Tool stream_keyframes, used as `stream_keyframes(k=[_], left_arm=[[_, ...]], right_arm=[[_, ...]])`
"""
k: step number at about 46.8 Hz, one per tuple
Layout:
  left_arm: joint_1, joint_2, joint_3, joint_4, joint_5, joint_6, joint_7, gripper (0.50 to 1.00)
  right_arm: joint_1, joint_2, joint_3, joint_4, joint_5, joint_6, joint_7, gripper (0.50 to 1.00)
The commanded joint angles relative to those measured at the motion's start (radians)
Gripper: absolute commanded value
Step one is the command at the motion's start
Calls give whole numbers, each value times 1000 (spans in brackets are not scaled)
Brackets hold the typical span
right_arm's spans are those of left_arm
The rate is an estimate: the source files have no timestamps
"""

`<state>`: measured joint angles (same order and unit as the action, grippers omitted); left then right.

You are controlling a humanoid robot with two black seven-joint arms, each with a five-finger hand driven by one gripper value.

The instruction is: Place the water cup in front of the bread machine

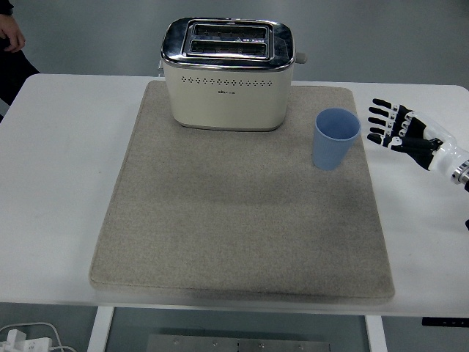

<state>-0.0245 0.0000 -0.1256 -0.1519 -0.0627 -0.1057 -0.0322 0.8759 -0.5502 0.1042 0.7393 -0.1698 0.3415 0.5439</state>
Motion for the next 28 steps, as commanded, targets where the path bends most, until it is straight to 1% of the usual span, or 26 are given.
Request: stream_keyframes(k=[1, 13, 17, 21, 28], left_arm=[[0, 0, 0, 0, 0, 0, -2, 1000], [0, 0, 0, 0, 0, 0, 0, 1000], [0, 0, 0, 0, 0, 0, 0, 1000], [0, 0, 0, 0, 0, 0, 0, 1000], [0, 0, 0, 0, 1, 0, 0, 1000]], right_arm=[[-6, 1, 2, 18, -17, -18, 8, 928], [-40, -5, 14, 61, -20, -25, 10, 928], [-48, -10, 17, 74, -22, -27, 18, 928], [-49, -19, 17, 95, -42, -48, 21, 928], [-49, -45, 22, 164, -57, -82, 22, 928]])
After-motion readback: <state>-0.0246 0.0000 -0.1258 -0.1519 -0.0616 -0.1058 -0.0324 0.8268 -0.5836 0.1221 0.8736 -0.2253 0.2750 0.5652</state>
